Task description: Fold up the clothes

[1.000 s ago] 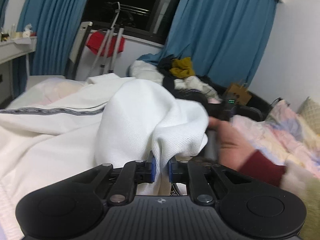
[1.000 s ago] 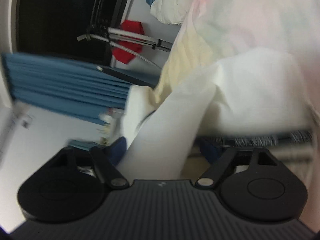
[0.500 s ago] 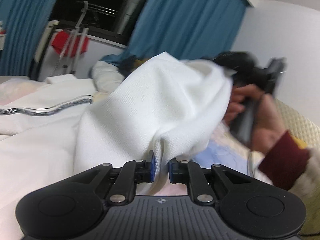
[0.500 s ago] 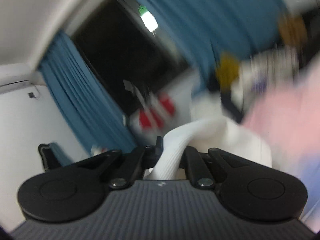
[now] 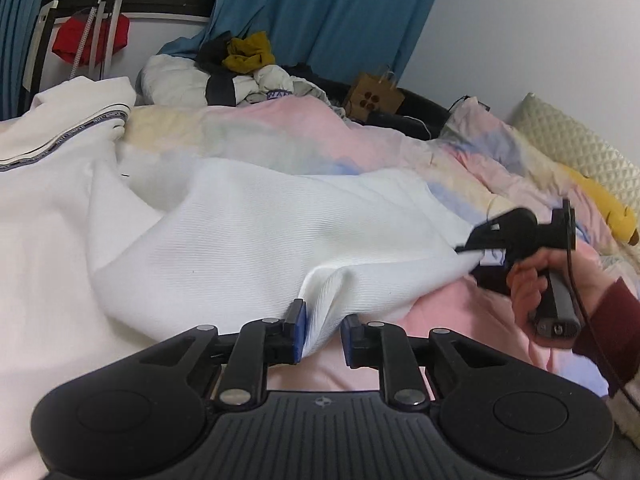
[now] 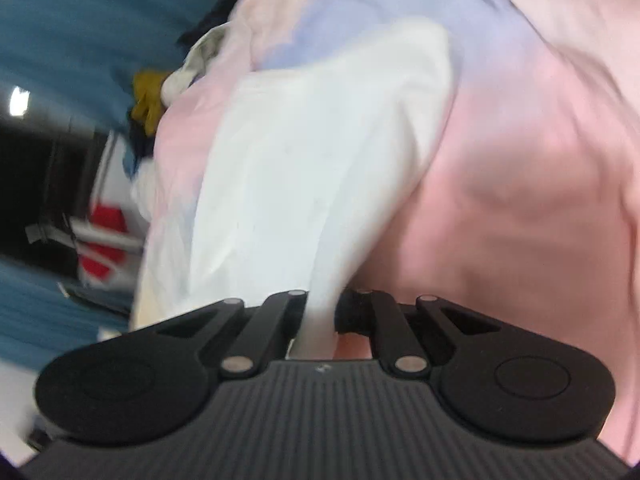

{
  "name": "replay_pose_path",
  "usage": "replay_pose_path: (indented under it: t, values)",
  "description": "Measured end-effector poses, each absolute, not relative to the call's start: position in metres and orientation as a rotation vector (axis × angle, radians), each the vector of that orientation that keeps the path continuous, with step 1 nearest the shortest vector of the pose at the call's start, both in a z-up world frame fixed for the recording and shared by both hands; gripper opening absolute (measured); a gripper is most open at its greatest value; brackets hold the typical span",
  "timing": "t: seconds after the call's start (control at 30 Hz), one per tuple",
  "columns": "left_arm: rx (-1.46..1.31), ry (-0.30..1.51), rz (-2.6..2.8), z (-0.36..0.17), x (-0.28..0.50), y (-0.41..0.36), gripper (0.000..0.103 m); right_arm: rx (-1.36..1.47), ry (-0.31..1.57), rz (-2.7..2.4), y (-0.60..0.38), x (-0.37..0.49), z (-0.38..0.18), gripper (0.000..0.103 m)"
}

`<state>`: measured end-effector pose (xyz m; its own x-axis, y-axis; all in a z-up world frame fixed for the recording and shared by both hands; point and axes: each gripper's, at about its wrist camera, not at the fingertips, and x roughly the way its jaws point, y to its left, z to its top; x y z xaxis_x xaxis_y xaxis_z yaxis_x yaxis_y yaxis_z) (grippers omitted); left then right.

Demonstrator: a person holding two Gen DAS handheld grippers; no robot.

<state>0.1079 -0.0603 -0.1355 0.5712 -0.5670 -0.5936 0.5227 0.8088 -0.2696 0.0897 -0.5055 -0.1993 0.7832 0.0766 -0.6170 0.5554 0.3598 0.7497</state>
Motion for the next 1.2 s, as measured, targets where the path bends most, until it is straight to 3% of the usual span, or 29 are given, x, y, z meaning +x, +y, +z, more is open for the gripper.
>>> replay_pose_path:
  t: [0.1,0.2,0.4,0.5,0.57,0.73,0.83,1.03,1.2]
  values:
    - [-0.071,0.713,-0.615,-0.124,0.099,-0.049,0.024,1.091,0.606,-0.316,-0.502,0.095,-0.187,0.006]
    - [-0.149,0.71,-0.573,-0.103,0.077,-0.026,0.04,1.059,0.603,-0.307,-0.503,0.094,-0.186,0.006]
    - [-0.455,0.852,-0.312,-0.09,0.063,0.046,0.048,1.077,0.599,-0.321,-0.507,0.103,-0.187,0.006]
    - [-0.698,0.939,-0.182,-0.104,0.058,0.093,0.06,1.054,0.505,-0.305,-0.501,0.1,-0.168,0.006]
    - [-0.841,0.992,-0.111,-0.117,0.054,0.12,0.063,0.991,0.433,-0.298,-0.499,0.109,-0.149,0.006]
    - [-0.96,1.042,0.005,-0.137,0.053,0.147,0.079,0.875,0.204,-0.36,-0.513,0.108,-0.115,0.006]
    - [-1.065,1.075,0.031,-0.161,0.061,0.147,0.079,0.905,0.169,-0.41,-0.534,0.108,-0.122,0.006]
    - [-1.292,1.025,0.156,-0.204,0.078,0.151,0.077,0.904,0.284,-0.439,-0.551,0.13,-0.147,0.006]
    - [-1.378,0.922,0.224,-0.2,0.075,0.168,0.052,0.938,0.302,-0.427,-0.554,0.131,-0.159,0.006]
